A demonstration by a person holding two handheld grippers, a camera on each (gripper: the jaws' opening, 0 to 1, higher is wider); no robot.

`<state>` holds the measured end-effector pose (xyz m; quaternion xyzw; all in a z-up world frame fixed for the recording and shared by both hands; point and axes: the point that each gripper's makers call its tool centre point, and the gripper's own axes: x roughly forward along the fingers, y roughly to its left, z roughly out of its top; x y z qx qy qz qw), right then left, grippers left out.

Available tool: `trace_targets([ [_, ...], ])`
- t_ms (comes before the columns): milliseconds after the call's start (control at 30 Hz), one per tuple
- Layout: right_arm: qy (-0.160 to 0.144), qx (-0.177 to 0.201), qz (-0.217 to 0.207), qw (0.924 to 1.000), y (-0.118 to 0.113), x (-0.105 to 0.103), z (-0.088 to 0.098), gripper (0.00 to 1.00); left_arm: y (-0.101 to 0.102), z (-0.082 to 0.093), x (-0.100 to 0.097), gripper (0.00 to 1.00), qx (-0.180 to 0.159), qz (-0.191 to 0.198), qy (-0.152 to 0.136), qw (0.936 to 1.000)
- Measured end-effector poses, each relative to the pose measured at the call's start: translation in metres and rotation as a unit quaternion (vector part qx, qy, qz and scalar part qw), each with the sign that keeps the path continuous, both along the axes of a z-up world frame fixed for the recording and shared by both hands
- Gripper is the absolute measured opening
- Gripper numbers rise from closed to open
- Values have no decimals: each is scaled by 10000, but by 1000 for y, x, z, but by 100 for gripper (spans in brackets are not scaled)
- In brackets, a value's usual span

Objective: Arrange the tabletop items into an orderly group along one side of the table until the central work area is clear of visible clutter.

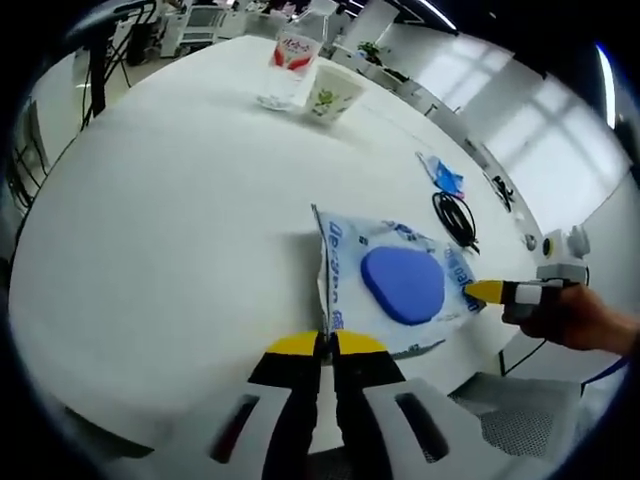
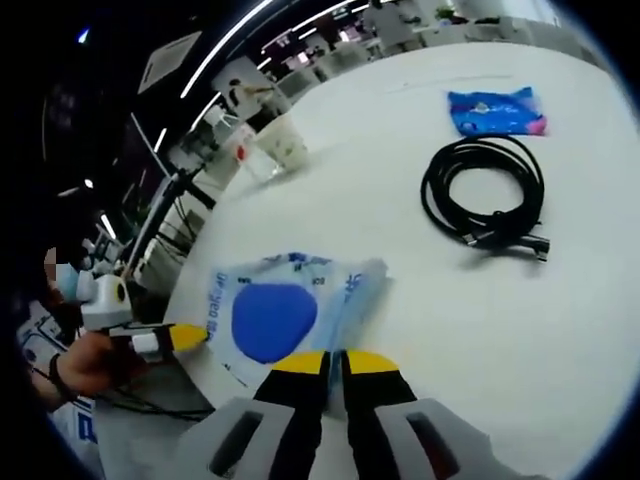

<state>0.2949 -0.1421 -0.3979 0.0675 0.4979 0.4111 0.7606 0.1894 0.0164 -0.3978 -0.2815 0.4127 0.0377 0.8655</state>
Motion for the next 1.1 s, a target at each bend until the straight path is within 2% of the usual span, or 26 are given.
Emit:
trace_targets([
  [333,-81,141,-54,9999,1,4,10,0,-4,19,6,0,21,2,-153,9999],
  [433,-92,169,-82,9998,0,7,11,0,1,17,12,0,28,6,-209,9998],
  [533,-110,200,-112,9997,-1,8,13,0,-4,29,15,0,44,-2,-283,9996],
  [933,-206,331,-264,9989,-2,18,25,0,0,32,33,0,39,-64,-456,9989],
  [1000,-215,347,-282,9988,-2,20,24,0,-3,37,33,0,31,-59,-474,9989],
  [1100,-230,367,-298,9986,-1,19,26,0,-1,35,38,0,50,-74,-491,9988],
])
